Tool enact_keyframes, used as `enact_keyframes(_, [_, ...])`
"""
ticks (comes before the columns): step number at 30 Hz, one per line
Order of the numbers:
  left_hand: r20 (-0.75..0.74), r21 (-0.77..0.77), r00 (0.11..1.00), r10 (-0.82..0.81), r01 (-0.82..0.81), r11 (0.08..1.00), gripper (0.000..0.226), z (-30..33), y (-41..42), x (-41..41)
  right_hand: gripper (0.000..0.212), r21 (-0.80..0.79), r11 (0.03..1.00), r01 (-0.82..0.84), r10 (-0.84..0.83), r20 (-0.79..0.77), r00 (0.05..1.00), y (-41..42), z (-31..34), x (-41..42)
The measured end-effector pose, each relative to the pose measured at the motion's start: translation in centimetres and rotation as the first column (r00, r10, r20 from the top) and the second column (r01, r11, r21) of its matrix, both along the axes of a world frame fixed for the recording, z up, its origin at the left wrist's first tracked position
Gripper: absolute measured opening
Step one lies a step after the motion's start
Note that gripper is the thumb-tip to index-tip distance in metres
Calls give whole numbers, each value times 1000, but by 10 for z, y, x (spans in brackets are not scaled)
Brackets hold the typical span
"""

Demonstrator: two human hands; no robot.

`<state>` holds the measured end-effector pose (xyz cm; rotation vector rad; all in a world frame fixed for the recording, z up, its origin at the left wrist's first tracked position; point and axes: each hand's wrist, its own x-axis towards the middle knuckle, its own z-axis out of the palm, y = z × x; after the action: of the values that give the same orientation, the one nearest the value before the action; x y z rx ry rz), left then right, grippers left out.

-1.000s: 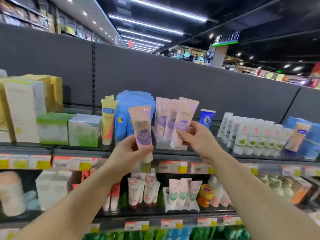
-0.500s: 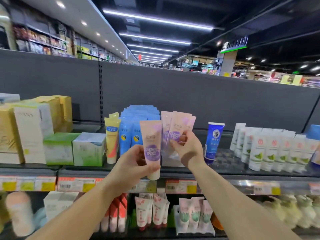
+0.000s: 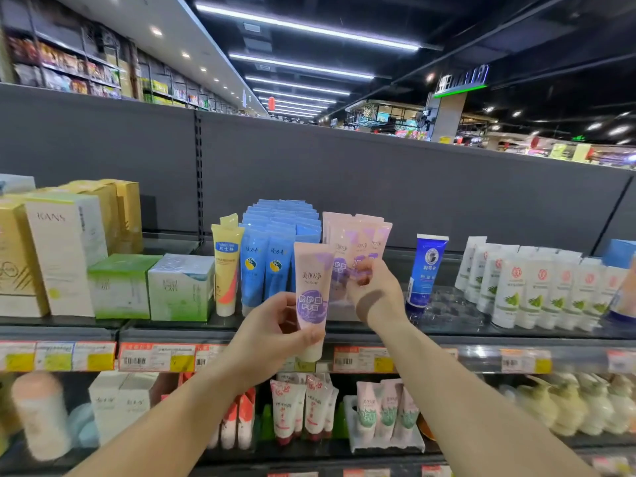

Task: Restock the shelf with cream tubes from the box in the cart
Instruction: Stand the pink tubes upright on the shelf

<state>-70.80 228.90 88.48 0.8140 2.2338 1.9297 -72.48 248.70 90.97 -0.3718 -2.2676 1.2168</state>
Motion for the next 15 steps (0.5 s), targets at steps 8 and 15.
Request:
enact_keyframes(8, [-18,-38,999,50,-51,998,37,11,33,3,30,-199,881,-429,456,121,882,10,18,52])
enact_keyframes(15, [-280,-205,957,75,-136,969,31,23,56,1,17,-94,957,-273,278,40,960,33,39,47])
